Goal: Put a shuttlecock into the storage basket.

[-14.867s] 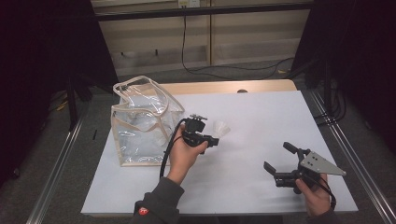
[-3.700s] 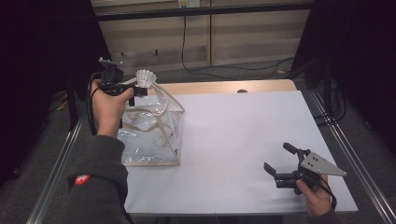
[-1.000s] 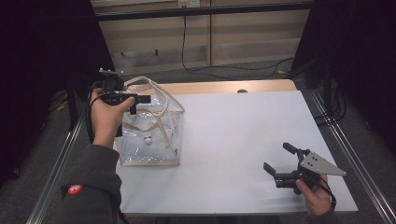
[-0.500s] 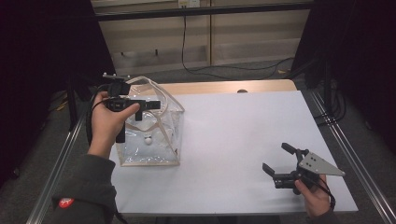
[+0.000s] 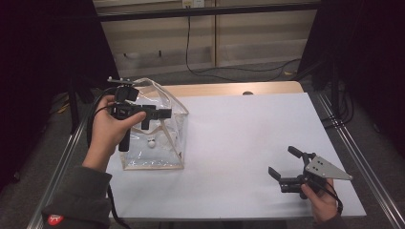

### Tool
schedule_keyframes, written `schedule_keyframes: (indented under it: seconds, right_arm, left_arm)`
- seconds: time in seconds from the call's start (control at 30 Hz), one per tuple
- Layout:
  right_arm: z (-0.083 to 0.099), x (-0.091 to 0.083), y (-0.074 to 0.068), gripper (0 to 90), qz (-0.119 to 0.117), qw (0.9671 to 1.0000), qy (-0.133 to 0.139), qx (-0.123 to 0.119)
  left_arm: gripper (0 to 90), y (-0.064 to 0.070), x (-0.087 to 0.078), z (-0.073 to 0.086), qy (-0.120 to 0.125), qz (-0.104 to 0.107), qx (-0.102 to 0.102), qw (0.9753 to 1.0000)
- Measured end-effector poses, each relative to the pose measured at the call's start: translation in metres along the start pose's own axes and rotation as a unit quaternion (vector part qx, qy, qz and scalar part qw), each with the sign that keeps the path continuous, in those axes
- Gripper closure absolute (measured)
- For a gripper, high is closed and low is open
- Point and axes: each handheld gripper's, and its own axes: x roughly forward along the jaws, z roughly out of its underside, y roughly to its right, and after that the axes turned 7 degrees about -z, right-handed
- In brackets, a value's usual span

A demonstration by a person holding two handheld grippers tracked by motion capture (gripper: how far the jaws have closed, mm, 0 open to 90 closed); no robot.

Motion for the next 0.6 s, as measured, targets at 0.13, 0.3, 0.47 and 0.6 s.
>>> schedule_keyframes:
  seconds: [0.13, 0.3, 0.47, 0.6]
  right_arm:
    - [0.000, 0.000, 0.000, 0.3, -0.001, 1.0000, 0.001, -0.001]
    - [0.000, 0.000, -0.001, 0.3, -0.002, 1.0000, -0.001, 0.003]
    - [0.000, 0.000, -0.001, 0.3, -0.003, 1.0000, -0.001, 0.003]
    - [0.000, 0.000, -0.001, 0.3, -0.001, 1.0000, -0.001, 0.002]
  left_arm:
    - [22.0, 0.003, -0.002, -0.001, 0.001, 0.008, 0.003, 1.0000]
    - [19.9, 0.009, -0.005, -0.004, -0.004, 0.012, 0.022, 0.9997]
    - [19.2, 0.017, -0.005, -0.003, -0.012, 0.022, 0.033, 0.9991]
    - [18.4, 0.018, -0.006, -0.001, -0.013, 0.031, 0.035, 0.9988]
